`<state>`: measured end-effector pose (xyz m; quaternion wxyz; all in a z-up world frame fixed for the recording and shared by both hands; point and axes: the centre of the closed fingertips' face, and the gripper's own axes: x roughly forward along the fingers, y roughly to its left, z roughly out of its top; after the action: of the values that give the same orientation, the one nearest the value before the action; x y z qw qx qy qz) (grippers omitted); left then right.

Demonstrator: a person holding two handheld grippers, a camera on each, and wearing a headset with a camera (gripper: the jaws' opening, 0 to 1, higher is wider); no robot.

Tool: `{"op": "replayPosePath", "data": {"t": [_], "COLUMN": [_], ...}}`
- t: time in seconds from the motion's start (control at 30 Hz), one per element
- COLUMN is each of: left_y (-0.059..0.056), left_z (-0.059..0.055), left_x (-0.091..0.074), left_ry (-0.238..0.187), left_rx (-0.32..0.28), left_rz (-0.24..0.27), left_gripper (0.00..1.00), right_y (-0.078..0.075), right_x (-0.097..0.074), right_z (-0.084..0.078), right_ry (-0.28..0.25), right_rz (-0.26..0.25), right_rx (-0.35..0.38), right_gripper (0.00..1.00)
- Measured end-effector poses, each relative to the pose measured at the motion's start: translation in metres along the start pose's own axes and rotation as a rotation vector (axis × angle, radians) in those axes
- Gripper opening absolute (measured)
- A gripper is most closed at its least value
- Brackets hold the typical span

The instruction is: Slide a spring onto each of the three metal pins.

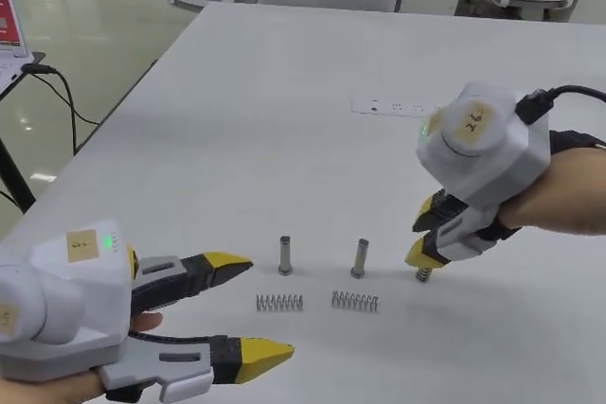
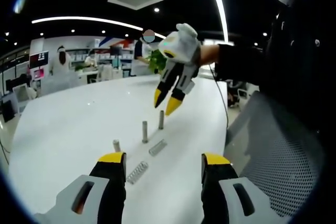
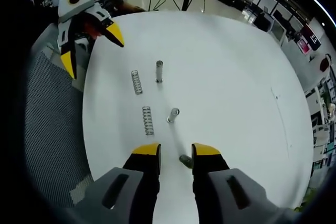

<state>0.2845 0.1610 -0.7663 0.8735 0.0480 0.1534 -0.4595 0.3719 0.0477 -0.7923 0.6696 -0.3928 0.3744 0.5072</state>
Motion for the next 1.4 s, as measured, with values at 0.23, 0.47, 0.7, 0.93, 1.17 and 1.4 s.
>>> {"op": "replayPosePath", "data": {"t": [0.23, 0.47, 0.7, 0.93, 1.17, 1.4], "left_y": [-0.001, -0.001, -0.002, -0.001, -0.002, -0.003], "left_z": [0.001, 0.001, 0.000, -0.001, -0.002, -0.001], "left_x": [-0.001, -0.001, 0.000, 0.000, 0.000, 0.001], "left_ry": [-0.002, -0.003, 0.000, 0.001, 0.004, 0.005], "left_rx": [0.004, 0.004, 0.001, -0.001, 0.000, -0.001], "left_rz": [0.001, -0.001, -0.009, -0.010, -0.014, -0.015], "left_gripper": [0.52, 0.52, 0.51, 0.51, 0.50, 0.49], "right_y": [0.022, 0.036, 0.041, 0.043, 0.042, 0.044], "right_x": [0.013, 0.031, 0.046, 0.059, 0.067, 0.071], "right_z": [0.007, 0.004, 0.002, -0.002, -0.006, -0.009], "right_ry": [0.012, 0.038, 0.056, 0.083, 0.100, 0.115], "right_rz": [0.054, 0.099, 0.122, 0.132, 0.130, 0.138], "right_rx": [-0.041, -0.061, -0.066, -0.088, -0.100, -0.100], "right_gripper": [0.18, 0.17, 0.14, 0.12, 0.10, 0.09]}}
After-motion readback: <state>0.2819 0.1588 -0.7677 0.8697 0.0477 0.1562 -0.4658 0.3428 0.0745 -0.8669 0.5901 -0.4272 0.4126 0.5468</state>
